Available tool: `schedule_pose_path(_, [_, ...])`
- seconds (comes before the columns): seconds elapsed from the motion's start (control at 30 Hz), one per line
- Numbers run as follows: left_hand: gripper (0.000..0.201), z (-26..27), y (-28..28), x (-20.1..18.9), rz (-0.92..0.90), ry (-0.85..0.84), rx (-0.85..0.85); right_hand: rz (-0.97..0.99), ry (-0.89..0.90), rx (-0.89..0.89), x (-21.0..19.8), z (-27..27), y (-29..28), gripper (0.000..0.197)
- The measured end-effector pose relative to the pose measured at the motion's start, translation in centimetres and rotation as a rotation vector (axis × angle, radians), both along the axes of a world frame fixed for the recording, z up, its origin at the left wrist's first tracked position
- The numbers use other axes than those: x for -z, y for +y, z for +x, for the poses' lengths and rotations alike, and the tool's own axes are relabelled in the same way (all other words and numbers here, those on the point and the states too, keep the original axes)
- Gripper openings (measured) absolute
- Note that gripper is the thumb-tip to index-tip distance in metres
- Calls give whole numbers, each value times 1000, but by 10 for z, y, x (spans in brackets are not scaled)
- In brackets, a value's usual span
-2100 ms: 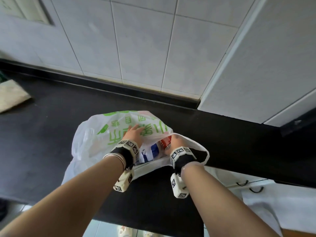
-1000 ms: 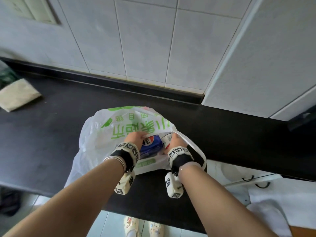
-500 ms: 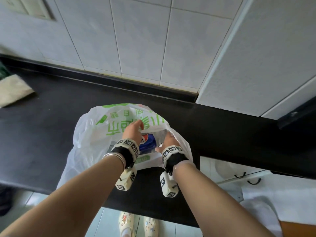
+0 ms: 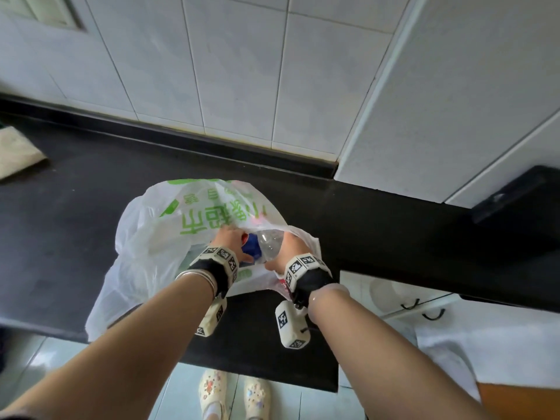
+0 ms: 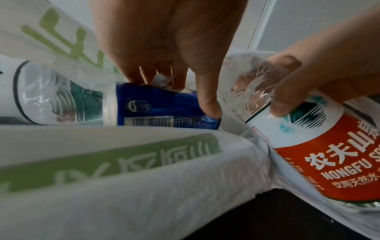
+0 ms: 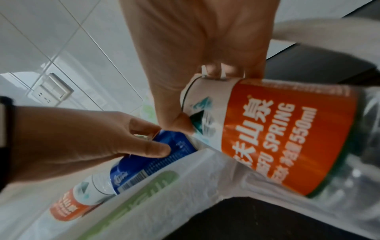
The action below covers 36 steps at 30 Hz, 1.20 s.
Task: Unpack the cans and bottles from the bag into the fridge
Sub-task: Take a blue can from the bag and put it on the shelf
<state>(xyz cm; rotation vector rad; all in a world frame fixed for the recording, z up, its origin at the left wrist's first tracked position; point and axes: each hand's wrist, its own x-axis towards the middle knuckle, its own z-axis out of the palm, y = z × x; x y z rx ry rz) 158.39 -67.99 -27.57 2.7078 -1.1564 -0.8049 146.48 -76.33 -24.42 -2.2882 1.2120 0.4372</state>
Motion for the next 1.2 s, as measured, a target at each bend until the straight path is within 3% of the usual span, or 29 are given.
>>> schedule_pose_path(0.13, [73,-4,-4,9,22,-50,-4,20,-28,-13,-3,-1,0,71])
schedule_pose_path(0.3, [62,-5,1,16,-20,-80,-41,53,-48,-7,-2,-3,0,72])
schedule_pose_path(0.47, [69,-9,15,10,-52,-74,-17,104,-70,-13,-9,-9,-3,82])
schedule_pose_path(0.6, [66,-11,29,-4,-140,-23,-80,117,-98,-44,-12,-12,2,85])
schedule_pose_path(0.83, [80,-21,60,-17,-364,91,-266,142,-122,-105,-16,-12,16,90])
schedule_pose_path(1.2, [82,-39,91,-35,-482,157,-329,77,-182,-28,-35,-33,51,89])
